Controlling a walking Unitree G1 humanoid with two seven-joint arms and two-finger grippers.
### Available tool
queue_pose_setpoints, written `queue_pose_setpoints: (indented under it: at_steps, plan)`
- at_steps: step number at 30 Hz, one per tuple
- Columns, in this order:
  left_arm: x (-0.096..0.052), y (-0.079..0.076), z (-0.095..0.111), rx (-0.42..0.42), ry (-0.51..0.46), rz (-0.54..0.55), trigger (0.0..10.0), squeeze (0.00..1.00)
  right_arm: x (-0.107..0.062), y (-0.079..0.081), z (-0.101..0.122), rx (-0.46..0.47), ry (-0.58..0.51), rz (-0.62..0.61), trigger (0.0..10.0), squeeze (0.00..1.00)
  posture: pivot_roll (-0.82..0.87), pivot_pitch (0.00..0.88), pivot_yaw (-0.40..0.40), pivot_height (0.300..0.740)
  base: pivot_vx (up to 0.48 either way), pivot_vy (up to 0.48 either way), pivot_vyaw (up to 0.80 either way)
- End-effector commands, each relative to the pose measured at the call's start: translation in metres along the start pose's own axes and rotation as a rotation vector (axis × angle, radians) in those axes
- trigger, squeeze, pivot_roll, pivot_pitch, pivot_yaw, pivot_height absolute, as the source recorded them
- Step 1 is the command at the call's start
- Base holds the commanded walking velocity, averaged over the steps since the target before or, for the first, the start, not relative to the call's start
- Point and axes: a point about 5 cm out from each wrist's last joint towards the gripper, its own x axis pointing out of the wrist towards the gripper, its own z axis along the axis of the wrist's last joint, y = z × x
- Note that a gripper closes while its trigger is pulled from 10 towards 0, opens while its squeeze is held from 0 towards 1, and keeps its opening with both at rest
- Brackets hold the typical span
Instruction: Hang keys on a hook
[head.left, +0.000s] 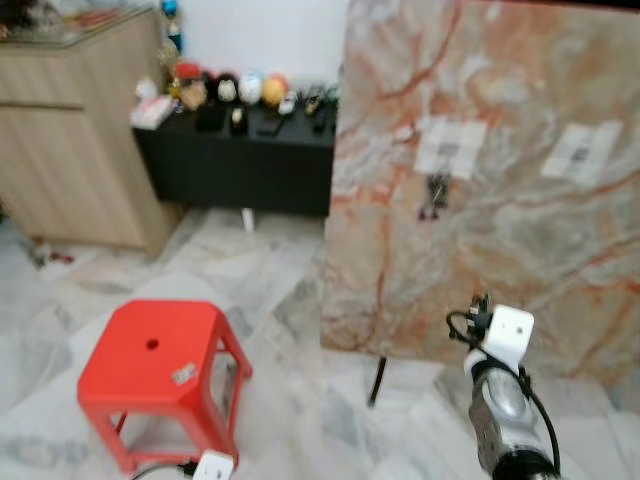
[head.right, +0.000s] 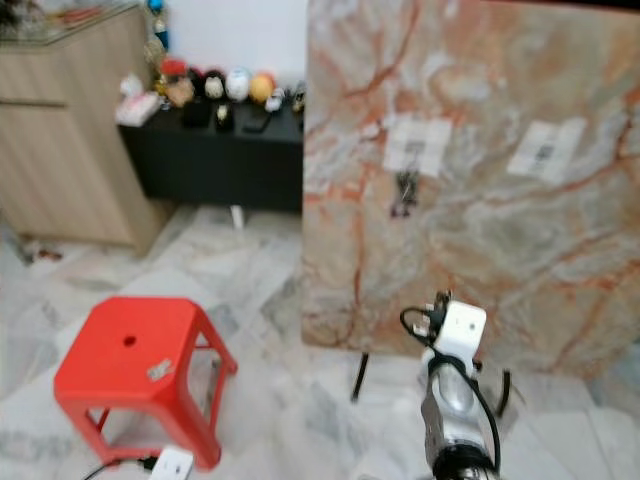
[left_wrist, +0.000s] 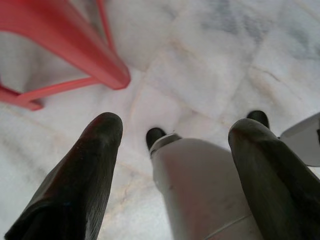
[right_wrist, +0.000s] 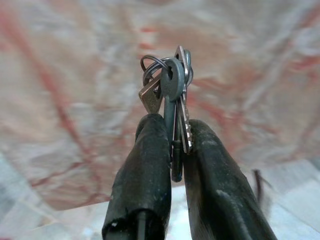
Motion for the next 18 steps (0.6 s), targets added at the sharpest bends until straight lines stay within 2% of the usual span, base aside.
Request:
queue_pose_setpoints:
  at_steps: [1, 15, 18]
  plan:
    - [-0.0012, -0.0028, -0.0064, -0.016, 0.026, -0.007, 10.0, 0.0, 0.0028, 0.0012, 0.0062, -0.008, -0.022, 0.002, 10.0, 0.0, 0.05, 0.0, -0.082, 0.74, 0.0, 0.0, 0.0]
    - [-0.002, -0.0029, -0.009, -0.002, 0.034, -0.015, 10.0, 0.0, 0.003, 0.0019, 0.0053, 0.005, -0.016, 0.005, 10.0, 0.0, 0.06, 0.0, -0.081, 0.74, 0.0, 0.0, 0.0]
    - [-0.0019, -0.003, -0.0086, 0.0, 0.034, -0.016, 10.0, 0.0, 0.0036, 0.003, 0.0058, 0.026, -0.014, 0.002, 10.0, 0.0, 0.06, 0.0, -0.08, 0.74, 0.161, 0.0, -0.79]
